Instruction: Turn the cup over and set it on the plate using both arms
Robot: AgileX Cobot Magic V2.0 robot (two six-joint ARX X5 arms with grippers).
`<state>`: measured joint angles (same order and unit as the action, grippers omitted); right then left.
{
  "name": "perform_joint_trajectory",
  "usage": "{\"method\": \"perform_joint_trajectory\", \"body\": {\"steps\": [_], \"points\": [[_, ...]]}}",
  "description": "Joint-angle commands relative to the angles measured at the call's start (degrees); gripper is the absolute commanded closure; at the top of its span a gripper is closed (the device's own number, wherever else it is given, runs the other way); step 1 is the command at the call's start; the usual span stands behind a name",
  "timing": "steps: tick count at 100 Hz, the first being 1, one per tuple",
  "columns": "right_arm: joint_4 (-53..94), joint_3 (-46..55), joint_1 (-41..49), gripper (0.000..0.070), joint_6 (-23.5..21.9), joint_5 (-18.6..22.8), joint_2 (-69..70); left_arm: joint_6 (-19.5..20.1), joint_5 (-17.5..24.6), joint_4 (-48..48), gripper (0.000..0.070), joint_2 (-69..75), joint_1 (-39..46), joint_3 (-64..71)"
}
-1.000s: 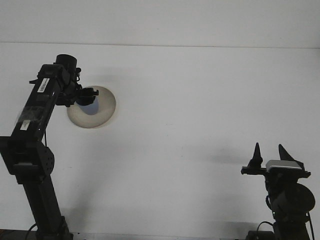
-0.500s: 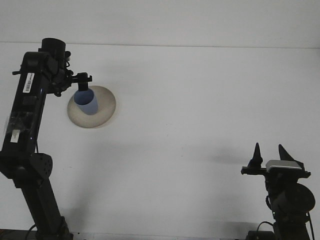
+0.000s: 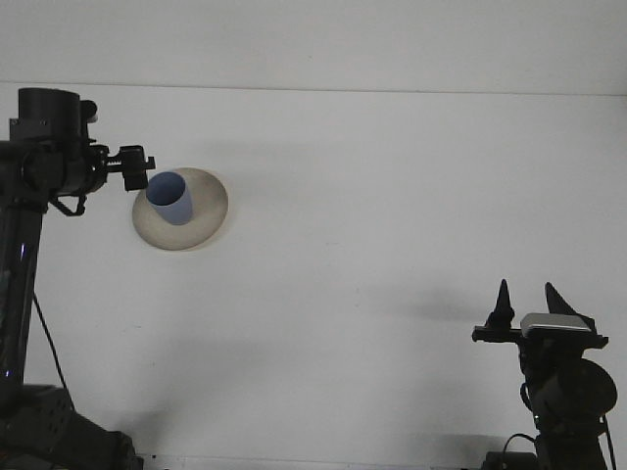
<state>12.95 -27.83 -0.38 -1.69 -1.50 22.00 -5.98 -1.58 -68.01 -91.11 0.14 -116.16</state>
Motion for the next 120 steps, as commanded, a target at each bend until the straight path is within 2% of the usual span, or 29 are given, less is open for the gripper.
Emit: {"method": "perform_joint_trajectory", "body": {"steps": [1,17,62,74,82,89,114,120], "points": [[-0.5,-0.3,0.0,0.024,0.2,0.0,0.2,-0.7,-0.1,3.7,0.0237,5.0,-0.2,6.4],[-0.5,-0.3,0.0,0.024,0.2,0.0,0.2,-1.0,-0.1,15.6,0.0237,20.7,-0.2,25.9],[-0.5,-0.3,0.0,0.024,0.2,0.0,0.2,-1.1,0.1,44.3,0.0237,57.4,-0.2,67.9],[-0.5,-0.3,0.0,0.024,0.2,0.0,0.2,0.8,0.5,50.7,0.0237,62.8,-0.2,76.9],[-0.5,-0.3,0.0,0.024,0.2,0.0,0.2,2.7,3.6,53.6,0.0237,64.4,-0.2,81.1],[-0.5,-0.3,0.0,0.024,0.2,0.0,0.2,2.0,6.5,55.0,0.0237,64.4,-0.2,82.4],[-0.5,-0.3,0.0,0.0242,0.2,0.0,0.2,2.3,6.6,57.6,0.0238,62.6,-0.3,82.4],[-0.5,-0.3,0.0,0.0264,0.2,0.0,0.2,2.3,6.6,57.5,0.0244,62.7,-0.3,82.4]]}}
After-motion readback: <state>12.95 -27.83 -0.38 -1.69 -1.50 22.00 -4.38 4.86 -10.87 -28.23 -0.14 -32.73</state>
